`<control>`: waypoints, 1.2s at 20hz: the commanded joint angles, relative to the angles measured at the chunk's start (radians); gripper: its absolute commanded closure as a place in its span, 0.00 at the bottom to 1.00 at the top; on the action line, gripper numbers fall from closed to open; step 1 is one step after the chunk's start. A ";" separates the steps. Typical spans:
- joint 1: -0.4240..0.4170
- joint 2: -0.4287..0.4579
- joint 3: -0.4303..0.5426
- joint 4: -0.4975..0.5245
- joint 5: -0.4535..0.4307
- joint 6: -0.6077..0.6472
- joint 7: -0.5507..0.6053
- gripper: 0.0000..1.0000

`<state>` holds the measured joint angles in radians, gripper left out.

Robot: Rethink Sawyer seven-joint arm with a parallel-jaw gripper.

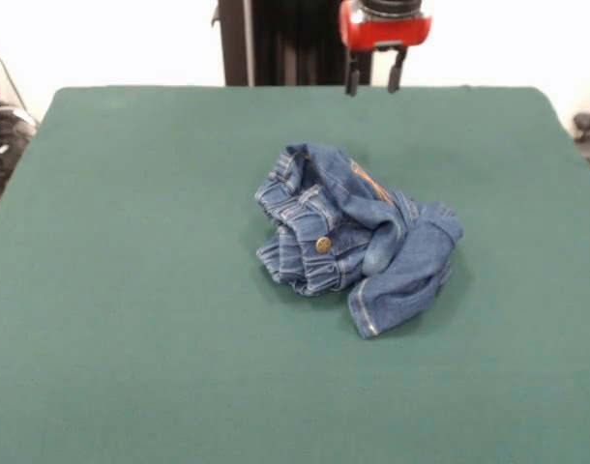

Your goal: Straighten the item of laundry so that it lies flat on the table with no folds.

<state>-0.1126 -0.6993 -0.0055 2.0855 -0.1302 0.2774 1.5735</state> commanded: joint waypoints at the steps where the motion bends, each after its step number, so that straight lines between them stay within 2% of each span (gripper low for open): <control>1: 0.003 -0.029 0.017 0.048 -0.029 -0.088 0.162 0.00; 8: -0.001 0.004 0.050 -0.064 -0.039 -0.085 0.119 0.00; 12: -0.007 0.053 0.057 -0.142 -0.023 -0.052 0.111 0.00; 17: -0.020 0.111 0.068 -0.187 -0.030 -0.076 0.105 0.00; 24: -0.042 0.134 0.103 -0.256 -0.043 -0.039 0.062 0.00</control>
<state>-0.1367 -0.6128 -0.0031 1.9474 -0.1520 0.2481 1.5735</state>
